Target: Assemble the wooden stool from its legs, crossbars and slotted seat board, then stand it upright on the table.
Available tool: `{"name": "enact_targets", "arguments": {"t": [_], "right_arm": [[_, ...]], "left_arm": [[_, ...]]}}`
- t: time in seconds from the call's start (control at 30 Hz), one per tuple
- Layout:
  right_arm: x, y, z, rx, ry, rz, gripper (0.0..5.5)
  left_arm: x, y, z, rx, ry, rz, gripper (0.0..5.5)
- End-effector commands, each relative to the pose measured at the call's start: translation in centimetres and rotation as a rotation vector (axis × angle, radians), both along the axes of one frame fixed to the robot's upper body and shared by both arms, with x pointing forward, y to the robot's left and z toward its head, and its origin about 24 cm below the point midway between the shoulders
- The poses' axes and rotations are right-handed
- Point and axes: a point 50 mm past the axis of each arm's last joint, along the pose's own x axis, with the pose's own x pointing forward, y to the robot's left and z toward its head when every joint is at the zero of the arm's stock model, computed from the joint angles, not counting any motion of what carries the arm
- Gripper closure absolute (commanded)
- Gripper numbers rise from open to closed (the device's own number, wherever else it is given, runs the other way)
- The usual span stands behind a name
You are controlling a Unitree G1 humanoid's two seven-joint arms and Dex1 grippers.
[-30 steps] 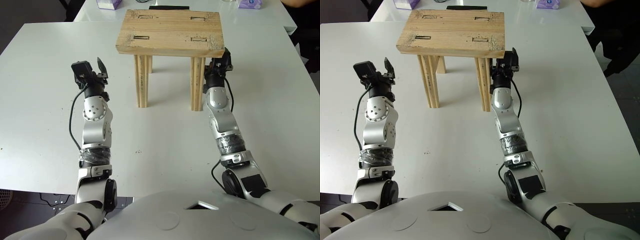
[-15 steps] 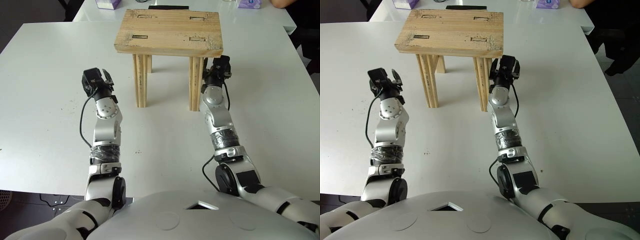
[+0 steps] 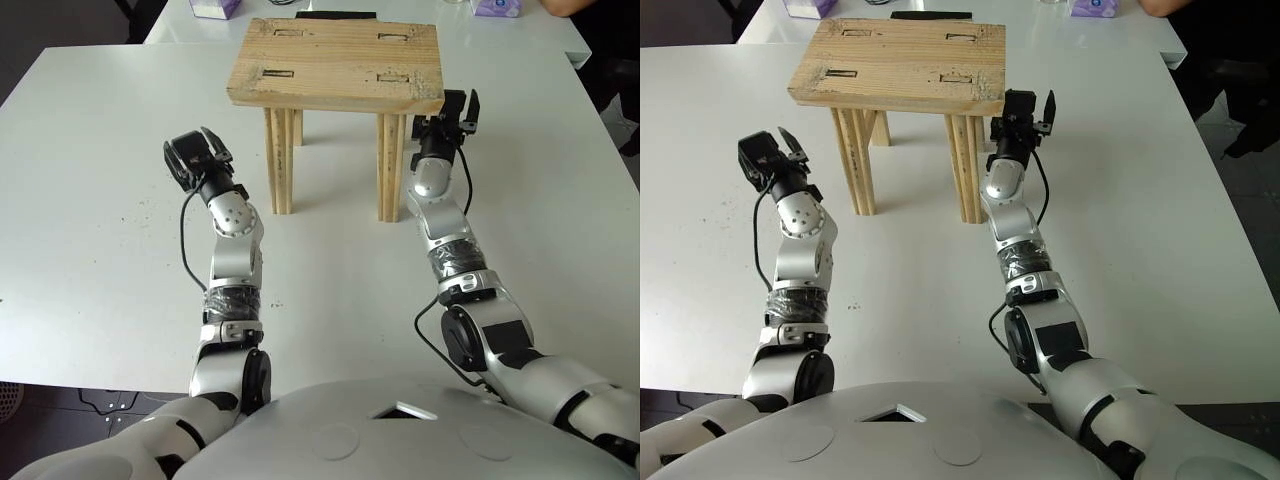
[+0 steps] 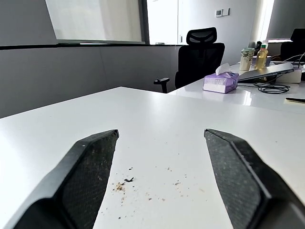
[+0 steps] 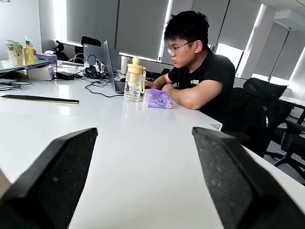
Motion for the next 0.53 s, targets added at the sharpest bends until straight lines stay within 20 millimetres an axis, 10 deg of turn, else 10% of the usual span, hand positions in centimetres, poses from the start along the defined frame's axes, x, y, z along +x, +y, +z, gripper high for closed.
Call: {"name": "enact_targets", "arguments": {"t": [0.03,0.53], "right_arm": [[0.4,0.0,0.9,-0.011,-0.010,0.000,1.84],[1.9,-1.5,2.2,-0.075,-0.048,-0.052,2.07]], "left_arm": [[0.4,-0.2,0.5,0.037,-0.004,-0.030,2.14],[1.5,-2.2,1.2,-0.017,-0.088,-0.187,2.11]]}}
